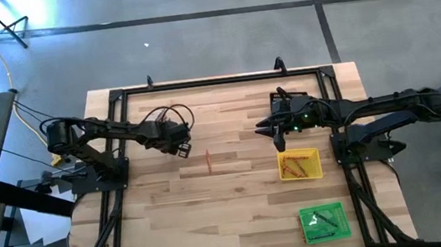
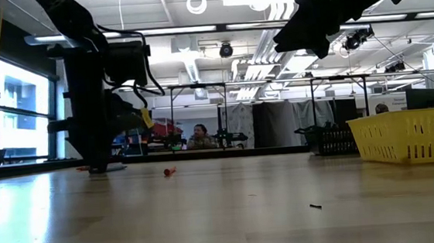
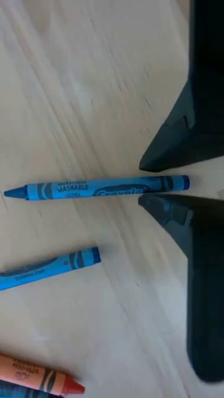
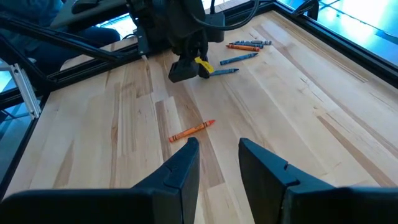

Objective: Sort crayons
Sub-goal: Put the blue crayon into the green basket

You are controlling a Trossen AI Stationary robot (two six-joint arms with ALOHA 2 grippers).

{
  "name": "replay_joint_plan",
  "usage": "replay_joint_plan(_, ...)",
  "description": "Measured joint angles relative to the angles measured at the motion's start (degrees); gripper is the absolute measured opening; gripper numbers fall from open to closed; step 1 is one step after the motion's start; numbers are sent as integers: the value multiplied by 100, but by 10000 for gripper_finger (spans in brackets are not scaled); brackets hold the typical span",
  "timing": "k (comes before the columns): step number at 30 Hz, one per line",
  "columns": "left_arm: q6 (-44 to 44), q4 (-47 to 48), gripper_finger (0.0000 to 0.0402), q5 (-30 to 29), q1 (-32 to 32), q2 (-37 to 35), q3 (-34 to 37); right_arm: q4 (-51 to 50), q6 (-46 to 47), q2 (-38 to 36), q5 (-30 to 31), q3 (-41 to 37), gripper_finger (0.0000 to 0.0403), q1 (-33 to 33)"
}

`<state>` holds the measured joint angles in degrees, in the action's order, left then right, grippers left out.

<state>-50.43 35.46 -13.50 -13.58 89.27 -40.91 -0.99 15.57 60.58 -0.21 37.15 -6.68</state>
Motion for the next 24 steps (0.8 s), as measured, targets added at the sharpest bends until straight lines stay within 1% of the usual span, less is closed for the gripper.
replay_joint_plan(4,10,9,15,18,0,2,0,0,0,0,0,0,107,-2)
replay_joint_plan(6,-7,34,6,19,0,2,4,-5,9,0,-1,0,107,0)
replay_joint_plan(13,-36,42,2,-2,121,-30,4,-391,281,-2,-52,0,107,0)
replay_joint_plan(17,-36,99,2,-106,311,-108,-53,-908,550,-2,-127,0,107,0)
replay_joint_plan(24,107,12,1,-388,710,-391,-358,-1862,1035,-2,-138,0,107,-2)
